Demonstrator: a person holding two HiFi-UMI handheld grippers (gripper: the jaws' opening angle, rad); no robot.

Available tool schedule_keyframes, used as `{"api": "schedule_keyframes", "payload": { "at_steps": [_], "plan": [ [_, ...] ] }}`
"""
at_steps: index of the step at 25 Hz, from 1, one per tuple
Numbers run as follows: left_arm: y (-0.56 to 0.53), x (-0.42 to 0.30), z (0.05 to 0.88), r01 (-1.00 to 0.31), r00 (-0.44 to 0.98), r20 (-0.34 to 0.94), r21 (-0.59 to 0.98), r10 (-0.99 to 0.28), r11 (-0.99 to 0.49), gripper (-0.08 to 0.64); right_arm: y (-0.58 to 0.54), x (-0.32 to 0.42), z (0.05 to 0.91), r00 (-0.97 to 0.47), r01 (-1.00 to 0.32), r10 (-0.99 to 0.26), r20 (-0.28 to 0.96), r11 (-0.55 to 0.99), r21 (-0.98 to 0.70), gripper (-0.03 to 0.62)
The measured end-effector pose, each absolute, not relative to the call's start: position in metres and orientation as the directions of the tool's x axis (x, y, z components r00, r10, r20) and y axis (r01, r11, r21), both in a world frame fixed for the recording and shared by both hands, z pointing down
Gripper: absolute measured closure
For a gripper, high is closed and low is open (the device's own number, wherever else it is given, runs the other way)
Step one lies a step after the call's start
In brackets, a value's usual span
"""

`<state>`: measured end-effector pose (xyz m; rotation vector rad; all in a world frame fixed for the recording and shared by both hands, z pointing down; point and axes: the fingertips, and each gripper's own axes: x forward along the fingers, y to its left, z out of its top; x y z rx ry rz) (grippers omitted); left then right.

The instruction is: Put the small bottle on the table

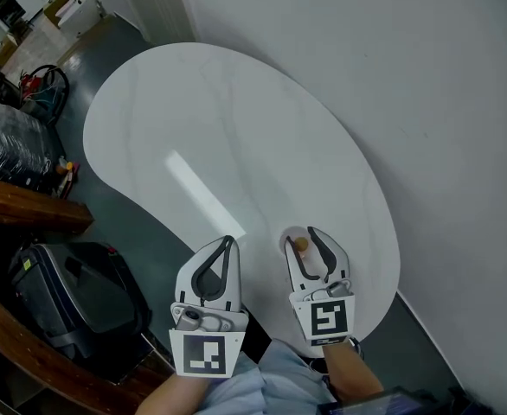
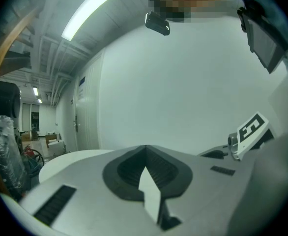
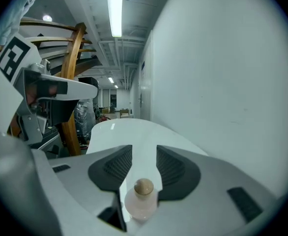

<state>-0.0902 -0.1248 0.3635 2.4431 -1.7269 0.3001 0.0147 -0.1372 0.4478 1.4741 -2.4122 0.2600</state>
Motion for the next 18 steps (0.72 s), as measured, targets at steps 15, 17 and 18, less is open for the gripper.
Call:
{"api": "schedule_keyframes", "payload": {
  "at_steps": [15, 17, 18],
  "plan": [
    [-0.120, -0.078, 0.302, -0.848, 0.425, 0.052, -0.326, -0.904, -0.418, 0.557, -0.126, 0.002, 0.351, -0.469, -0.878, -0.871, 0.144, 0.478, 0.032, 0.592],
    [-0.118, -0.075, 0.297, -0.806, 0.452, 0.051, -0.403, -0.890, -0.433, 0.557, -0.125, -0.003, 0.340, -0.487, -0.868, -0.870, 0.081, 0.492, 0.068, 0.592],
    [-0.117, -0.075, 0.295, -0.802, 0.456, 0.047, -0.410, -0.889, -0.433, 0.557, -0.125, -0.005, 0.337, -0.494, -0.864, -0.867, 0.058, 0.497, 0.079, 0.592]
  ]
}}
